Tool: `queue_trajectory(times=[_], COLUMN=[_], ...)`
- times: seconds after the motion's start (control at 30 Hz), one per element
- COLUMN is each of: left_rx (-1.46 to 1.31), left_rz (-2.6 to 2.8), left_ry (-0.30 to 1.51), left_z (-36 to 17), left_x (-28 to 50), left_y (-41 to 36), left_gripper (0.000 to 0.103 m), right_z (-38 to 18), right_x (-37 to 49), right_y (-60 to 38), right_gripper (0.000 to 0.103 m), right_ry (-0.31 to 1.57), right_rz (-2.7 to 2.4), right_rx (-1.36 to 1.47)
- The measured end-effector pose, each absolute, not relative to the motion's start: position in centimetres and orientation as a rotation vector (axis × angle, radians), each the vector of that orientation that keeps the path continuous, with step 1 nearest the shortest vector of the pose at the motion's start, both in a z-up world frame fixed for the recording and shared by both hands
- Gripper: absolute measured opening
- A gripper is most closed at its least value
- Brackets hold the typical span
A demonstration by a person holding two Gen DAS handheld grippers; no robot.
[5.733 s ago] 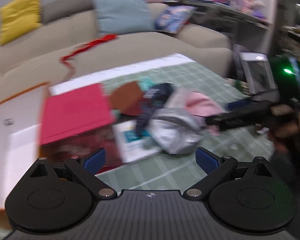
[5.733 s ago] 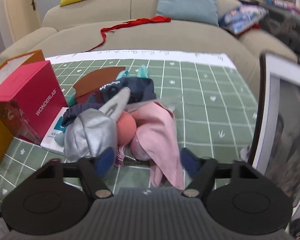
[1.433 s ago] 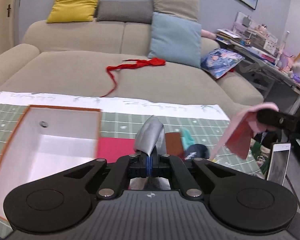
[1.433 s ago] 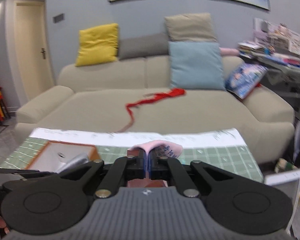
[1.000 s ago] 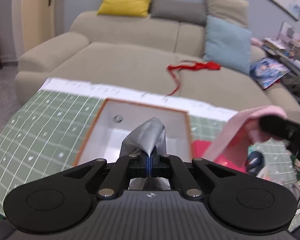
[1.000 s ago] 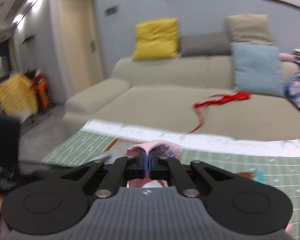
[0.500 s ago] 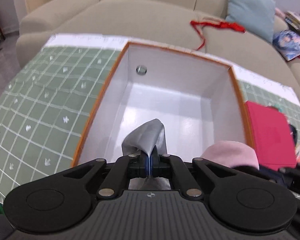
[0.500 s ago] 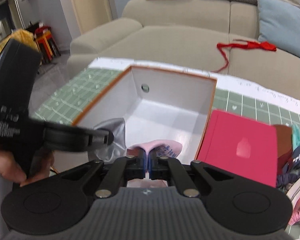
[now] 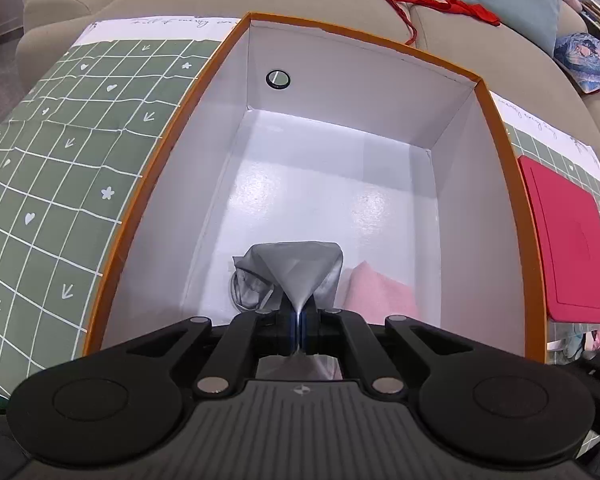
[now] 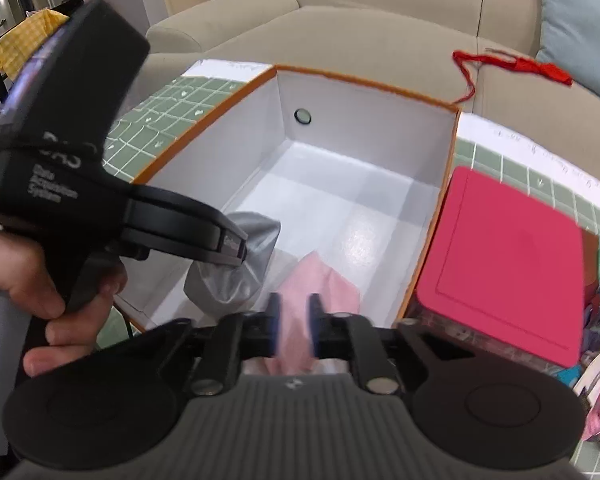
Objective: Organize soft objects
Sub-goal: 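Open the right gripper to drop the pink cloth while the left drops the silver fabric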
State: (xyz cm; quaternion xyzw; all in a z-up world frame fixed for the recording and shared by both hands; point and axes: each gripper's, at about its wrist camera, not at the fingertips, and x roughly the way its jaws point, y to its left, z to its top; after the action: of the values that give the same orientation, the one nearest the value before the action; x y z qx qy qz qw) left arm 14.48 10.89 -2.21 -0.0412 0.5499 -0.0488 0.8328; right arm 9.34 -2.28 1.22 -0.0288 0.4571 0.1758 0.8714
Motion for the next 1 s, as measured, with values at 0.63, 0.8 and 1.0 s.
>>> queue_trajectory(times=[0.63,0.8,1.0], left_rx=[-0.244,-0.267,-0.138], left_rz=[-0.017,-0.029,0.016], left_ry=[1.166,1.142,1.084], left_z=[-2.1,-1.7,-0.7], left_x=[14.7,14.5,14.1], left_y=[11.8,11.8,10.8], left_gripper=[0.080,0.086,0.086], right_z=[2.8,3.4,4.5], right_x=[7.1,6.7,5.8], right_y=[-2.6,-3.0,-3.0], right_gripper=[0.053,0.067,0.089], right_ry=[0.925,0.910,0.868], right_rz=[0.362,0.356,0.379], right_rx=[-0.078,-0.080,-0.091])
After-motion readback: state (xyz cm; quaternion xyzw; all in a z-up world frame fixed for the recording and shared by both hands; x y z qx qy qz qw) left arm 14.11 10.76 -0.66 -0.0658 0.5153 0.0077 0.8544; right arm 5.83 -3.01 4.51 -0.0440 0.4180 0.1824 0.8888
